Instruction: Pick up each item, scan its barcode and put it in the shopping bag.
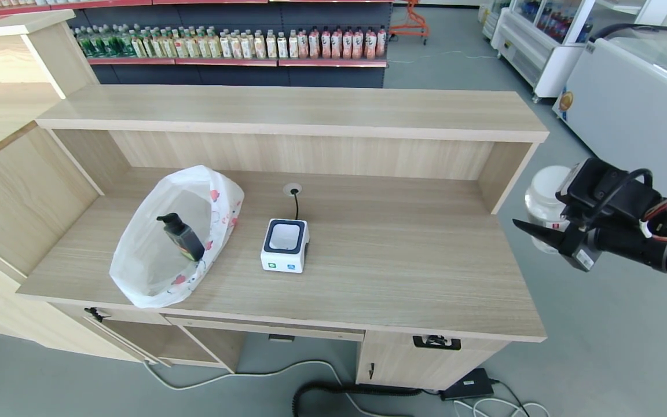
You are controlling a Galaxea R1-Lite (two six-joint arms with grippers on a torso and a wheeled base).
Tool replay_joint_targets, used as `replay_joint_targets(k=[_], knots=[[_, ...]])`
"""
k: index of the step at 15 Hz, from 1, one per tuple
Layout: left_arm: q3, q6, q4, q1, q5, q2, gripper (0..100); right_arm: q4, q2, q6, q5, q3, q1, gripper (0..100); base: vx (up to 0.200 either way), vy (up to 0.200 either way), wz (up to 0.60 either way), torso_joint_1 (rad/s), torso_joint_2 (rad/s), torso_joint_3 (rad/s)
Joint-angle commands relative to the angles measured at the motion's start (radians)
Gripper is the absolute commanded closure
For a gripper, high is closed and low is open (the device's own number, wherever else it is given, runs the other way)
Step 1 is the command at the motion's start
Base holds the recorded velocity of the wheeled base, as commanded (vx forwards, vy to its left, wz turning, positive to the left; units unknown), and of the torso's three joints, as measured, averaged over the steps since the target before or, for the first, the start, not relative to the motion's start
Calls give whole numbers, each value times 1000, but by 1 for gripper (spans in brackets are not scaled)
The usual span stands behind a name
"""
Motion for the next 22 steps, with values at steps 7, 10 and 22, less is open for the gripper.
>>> replay_joint_targets(k=[7,10,22], knots=[[0,3,0,1,0,0,0,6,60,16,14,-97,0,100,0,200,0,3,-2,4],[0,3,0,1,0,0,0,7,105,32,21,-157,0,100,0,200,0,2,4,1],[0,6,0,1,-1,0,0,4,197,53,93,-219,-55,100,33,167,0,2,2,1]])
